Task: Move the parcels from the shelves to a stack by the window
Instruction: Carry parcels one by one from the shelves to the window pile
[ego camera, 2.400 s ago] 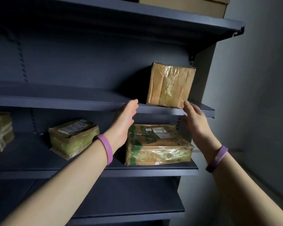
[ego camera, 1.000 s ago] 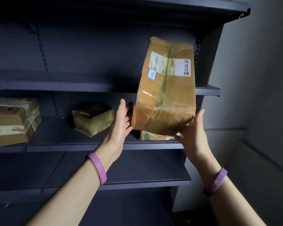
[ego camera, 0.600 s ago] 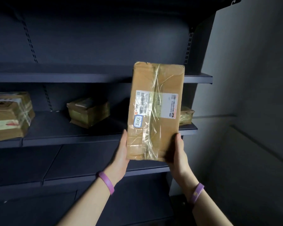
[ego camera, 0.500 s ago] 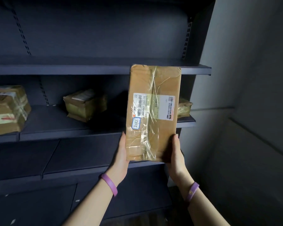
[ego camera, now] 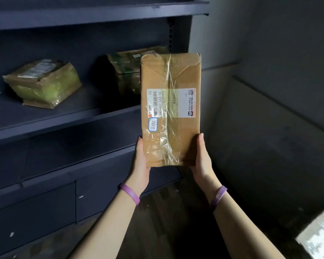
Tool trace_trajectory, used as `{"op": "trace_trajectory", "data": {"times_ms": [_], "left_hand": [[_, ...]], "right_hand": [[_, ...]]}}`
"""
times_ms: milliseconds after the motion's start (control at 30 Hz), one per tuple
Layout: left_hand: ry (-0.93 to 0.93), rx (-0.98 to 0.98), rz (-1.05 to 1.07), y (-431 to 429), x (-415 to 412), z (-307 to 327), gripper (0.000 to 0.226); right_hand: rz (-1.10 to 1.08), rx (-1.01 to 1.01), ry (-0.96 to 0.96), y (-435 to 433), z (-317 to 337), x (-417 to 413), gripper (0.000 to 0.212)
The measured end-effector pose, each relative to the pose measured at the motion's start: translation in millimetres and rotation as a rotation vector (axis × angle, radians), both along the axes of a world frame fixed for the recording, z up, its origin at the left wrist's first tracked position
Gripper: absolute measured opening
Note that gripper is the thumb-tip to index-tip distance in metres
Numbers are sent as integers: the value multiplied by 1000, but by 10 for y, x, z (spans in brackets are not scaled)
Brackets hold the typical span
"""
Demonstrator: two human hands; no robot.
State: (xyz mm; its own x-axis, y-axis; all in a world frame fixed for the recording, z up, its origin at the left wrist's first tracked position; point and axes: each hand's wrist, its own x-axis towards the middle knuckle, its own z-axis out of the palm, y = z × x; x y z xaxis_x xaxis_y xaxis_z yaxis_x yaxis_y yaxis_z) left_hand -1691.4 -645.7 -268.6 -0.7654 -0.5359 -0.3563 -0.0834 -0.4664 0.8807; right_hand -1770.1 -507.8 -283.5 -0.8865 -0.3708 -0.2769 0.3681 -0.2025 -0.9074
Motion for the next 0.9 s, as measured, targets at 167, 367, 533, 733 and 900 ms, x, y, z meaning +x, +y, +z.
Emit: {"op": "trace_trajectory", "data": {"times_ms": [167, 367, 533, 733, 900], "left_hand": [[1, -2, -161, 578, -274, -26, 50], [-20, 5, -376, 1725, -531, -2, 44], [-31, 43, -581, 2974, -490, 19, 49], [-41, 53, -816, 4496, -160, -23, 52], [-15, 84, -992, 5609, 201, -102, 54]], "right_hand": [[-206, -62, 24, 699, 14, -10, 72], [-507, -46, 43, 1940, -39, 130, 81], [-678, -3, 117, 3182, 21, 509, 62], [-881, 4, 157, 4646, 6, 1132, 72], [-1092, -74, 113, 5682, -72, 1693, 69]]}}
